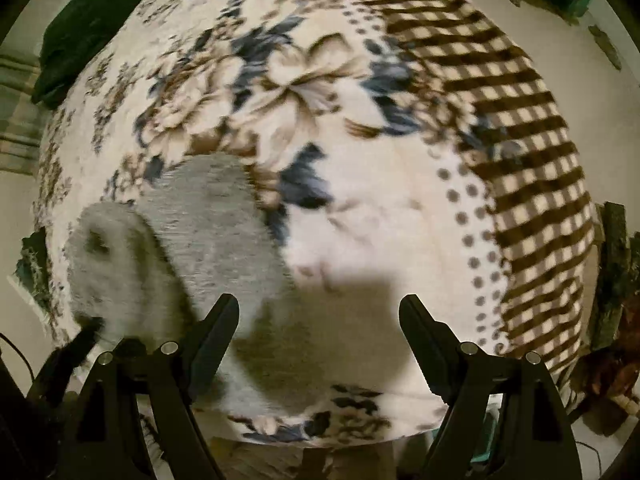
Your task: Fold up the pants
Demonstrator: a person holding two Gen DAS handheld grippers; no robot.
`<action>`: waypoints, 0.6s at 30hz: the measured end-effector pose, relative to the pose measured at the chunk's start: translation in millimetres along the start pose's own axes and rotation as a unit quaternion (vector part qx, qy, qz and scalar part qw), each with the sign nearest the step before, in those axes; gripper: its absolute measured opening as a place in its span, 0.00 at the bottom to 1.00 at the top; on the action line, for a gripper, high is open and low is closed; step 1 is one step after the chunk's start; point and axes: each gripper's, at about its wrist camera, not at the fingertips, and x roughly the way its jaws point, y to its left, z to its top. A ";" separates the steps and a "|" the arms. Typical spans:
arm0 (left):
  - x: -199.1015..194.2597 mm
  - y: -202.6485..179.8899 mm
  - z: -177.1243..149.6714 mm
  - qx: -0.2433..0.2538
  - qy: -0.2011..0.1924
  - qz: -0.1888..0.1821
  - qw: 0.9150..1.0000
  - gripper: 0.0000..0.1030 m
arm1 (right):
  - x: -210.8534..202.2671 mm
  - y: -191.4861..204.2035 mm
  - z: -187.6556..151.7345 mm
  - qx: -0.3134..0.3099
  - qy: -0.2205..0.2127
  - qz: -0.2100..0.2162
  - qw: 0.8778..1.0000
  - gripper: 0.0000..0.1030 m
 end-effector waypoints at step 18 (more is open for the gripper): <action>-16.6 172.2 -25.9 -0.157 0.025 0.170 0.973 0.92 | 57.7 146.8 0.6 -0.139 0.039 0.063 0.988 0.33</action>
